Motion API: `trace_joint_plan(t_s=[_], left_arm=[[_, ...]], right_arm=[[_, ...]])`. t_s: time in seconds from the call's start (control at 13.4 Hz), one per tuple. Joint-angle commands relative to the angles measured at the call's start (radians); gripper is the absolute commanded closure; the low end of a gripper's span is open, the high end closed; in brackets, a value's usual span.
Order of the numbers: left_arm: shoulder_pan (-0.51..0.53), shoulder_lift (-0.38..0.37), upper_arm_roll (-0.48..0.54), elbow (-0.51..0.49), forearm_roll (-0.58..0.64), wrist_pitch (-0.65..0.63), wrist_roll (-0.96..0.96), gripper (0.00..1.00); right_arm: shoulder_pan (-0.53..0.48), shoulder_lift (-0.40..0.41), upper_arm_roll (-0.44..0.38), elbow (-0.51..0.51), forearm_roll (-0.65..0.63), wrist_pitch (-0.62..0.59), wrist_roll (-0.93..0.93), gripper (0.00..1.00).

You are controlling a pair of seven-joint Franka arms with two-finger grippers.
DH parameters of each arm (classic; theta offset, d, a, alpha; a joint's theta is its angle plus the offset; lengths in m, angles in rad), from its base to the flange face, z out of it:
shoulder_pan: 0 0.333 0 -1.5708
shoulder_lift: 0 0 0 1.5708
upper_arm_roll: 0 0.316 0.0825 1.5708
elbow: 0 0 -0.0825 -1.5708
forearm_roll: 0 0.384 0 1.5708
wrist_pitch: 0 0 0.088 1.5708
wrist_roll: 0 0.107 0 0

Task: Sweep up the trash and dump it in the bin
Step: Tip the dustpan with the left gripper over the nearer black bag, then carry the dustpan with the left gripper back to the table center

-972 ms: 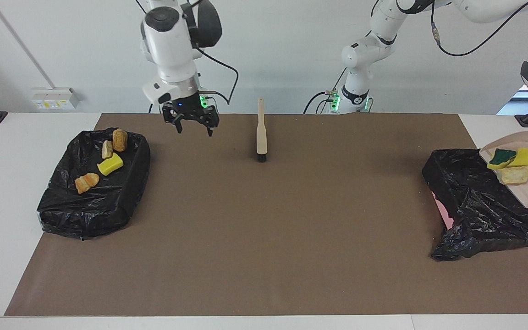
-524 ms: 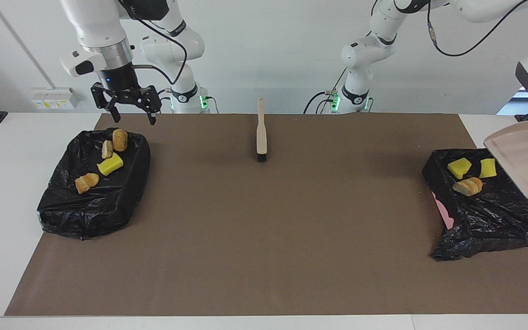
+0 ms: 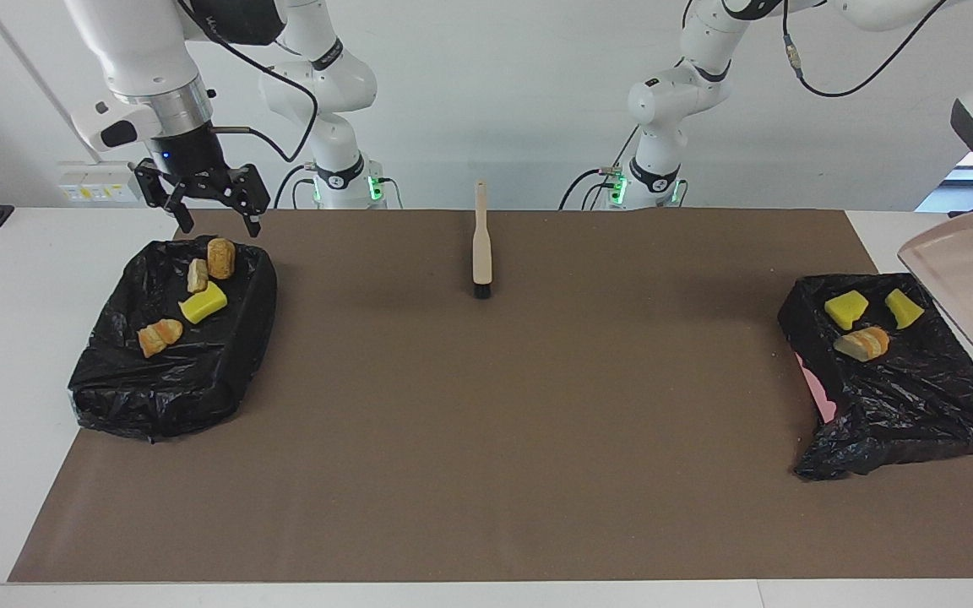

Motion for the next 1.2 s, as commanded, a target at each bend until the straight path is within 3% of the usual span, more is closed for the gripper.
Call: trace_joint_plan(t_s=[0.0,0.37,0.75,1.12], left_arm=[[-0.053,-0.023,0.008,-0.018,-0.162,-0.083,-0.14,1.0],[-0.185,-0.09,0.008,-0.156,-0.416,-0.12,-0.509,1.0],[-0.348,-0.072,0.008,-0.24,-0.577,-0.072,-0.888,1.0],[-0.598,0.017,0.008,-0.254,-0.686,0.021,-1.408,1.0]], right_arm=[[-0.004,-0.01,0.001,-0.001,0.005,-0.028,-0.018,0.0],[-0.003,-0.009,0.005,0.002,0.003,-0.025,-0.016,0.0],[0.002,-0.007,0.007,0.002,0.005,-0.025,-0.016,0.0],[0.002,-0.007,0.007,0.002,0.005,-0.025,-0.016,0.0]])
